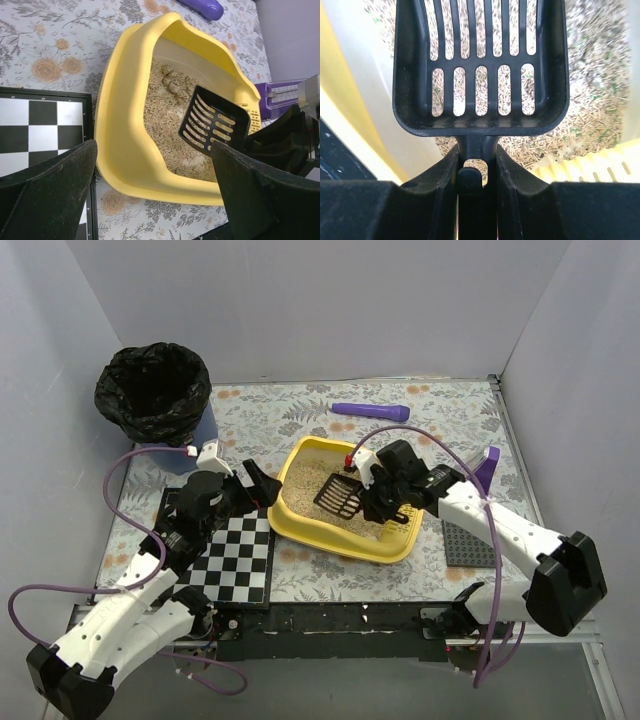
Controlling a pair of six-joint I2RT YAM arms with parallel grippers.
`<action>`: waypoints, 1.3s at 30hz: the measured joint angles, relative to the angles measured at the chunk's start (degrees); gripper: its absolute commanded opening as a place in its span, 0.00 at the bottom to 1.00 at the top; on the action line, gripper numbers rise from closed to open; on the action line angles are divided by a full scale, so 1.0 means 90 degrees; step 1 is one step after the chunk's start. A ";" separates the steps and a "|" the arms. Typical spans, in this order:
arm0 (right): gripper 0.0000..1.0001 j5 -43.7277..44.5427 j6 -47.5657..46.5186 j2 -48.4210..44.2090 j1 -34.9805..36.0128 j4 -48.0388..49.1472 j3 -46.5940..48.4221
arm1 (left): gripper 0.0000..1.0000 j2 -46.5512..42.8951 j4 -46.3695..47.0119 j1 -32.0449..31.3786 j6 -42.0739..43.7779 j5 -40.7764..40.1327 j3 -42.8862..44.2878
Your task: Clean the litter box
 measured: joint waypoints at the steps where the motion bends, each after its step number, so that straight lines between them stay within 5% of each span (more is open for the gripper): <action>1: 0.01 0.0007 0.0044 -0.0112 0.0000 0.0005 0.0041 | 0.98 0.0000 0.0066 0.0000 0.0029 0.0056 0.0012; 11: 0.01 0.0000 0.1052 -0.1173 0.0000 0.0328 -0.0024 | 0.98 -0.0044 0.1207 0.0000 0.0168 0.1353 0.0022; 20: 0.02 -0.1008 -0.0063 -0.2521 0.0000 0.0818 -0.0661 | 0.97 0.1260 0.2132 0.0002 -0.0068 0.2735 0.0129; 22: 0.03 -0.1222 -0.0435 -0.2620 0.0002 0.0818 -0.0678 | 0.88 0.1668 0.2361 0.0002 -0.0134 0.3296 0.0219; 25: 0.05 -0.1341 -0.0789 -0.2642 0.0005 0.0845 -0.0678 | 0.63 0.2016 0.2718 0.0002 -0.0265 0.4155 0.0228; 30: 0.09 -0.1593 -0.1217 -0.2591 0.0005 0.0848 -0.0678 | 0.06 0.2079 0.3031 0.0002 -0.0389 0.4889 0.0216; 32: 0.10 -0.1659 -0.1304 -0.2589 0.0005 0.0843 -0.0680 | 0.00 0.2079 0.3247 0.0002 -0.0481 0.5136 0.0170; 34: 0.23 -0.1690 -0.1328 -0.2599 0.0005 0.0877 -0.0675 | 0.00 0.2069 0.3398 0.0053 -0.0488 0.5175 0.0049; 37: 0.69 -0.1644 -0.1243 -0.2599 0.0024 0.0857 -0.0678 | 0.00 0.2011 0.3449 0.0070 -0.0580 0.5107 -0.0104; 39: 0.81 -0.1396 -0.0823 -0.2650 0.0049 0.1001 -0.0682 | 0.00 0.1843 0.3417 0.0073 -0.0624 0.4896 -0.0182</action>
